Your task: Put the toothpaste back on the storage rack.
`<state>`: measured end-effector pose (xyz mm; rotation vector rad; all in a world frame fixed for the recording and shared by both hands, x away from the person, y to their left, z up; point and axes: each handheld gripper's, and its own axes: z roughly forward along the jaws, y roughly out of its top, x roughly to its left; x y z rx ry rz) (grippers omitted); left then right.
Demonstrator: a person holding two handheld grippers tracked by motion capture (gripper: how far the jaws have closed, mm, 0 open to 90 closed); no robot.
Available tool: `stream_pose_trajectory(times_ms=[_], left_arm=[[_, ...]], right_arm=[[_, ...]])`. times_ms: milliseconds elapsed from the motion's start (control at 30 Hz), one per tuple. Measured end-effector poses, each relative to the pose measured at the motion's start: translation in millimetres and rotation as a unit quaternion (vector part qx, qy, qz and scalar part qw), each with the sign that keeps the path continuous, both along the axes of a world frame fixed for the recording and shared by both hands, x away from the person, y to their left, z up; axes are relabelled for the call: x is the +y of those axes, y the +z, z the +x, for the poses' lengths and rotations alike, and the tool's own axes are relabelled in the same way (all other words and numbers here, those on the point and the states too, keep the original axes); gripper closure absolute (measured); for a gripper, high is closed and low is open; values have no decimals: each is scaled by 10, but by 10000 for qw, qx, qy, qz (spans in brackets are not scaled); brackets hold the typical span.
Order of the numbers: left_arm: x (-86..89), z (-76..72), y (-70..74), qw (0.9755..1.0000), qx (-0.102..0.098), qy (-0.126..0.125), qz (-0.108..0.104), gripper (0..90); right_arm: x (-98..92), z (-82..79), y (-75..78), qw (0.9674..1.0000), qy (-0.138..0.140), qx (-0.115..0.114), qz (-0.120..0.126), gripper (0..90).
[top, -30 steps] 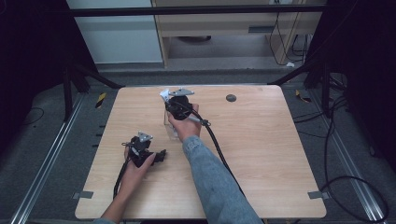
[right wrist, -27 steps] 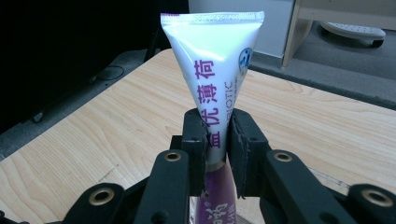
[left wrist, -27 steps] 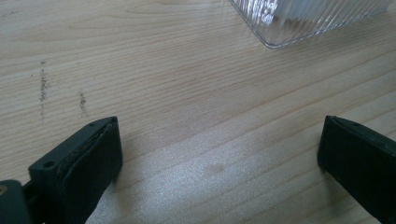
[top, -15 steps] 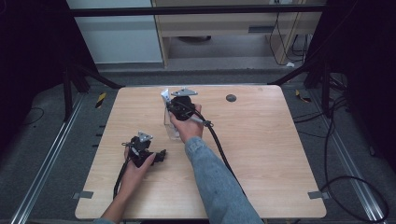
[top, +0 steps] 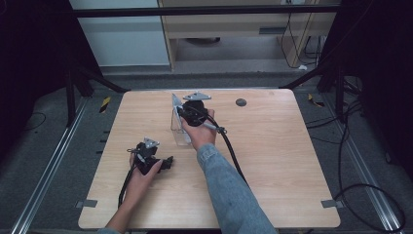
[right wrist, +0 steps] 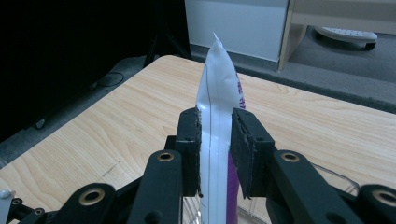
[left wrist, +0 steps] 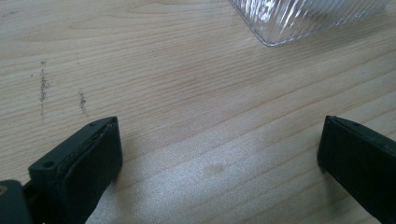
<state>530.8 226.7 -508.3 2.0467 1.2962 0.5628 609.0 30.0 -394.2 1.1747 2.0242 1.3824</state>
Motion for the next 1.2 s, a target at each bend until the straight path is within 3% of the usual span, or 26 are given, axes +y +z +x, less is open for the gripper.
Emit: stream_pose_trajectory(times_ms=[833,1033,1200], left_arm=[[-1,-1,0,10000,5,6,-4,0],[0,0,0,10000,2,3,-1,0],[0,-1,0,10000,4,5,1,0]], right_arm=[[-354,-55,179,9999,-129,19,-80,717],[-430,-49,198,9998,-128,110,-139,630],[-509,-20,218,9996,-193,211,-39,484]])
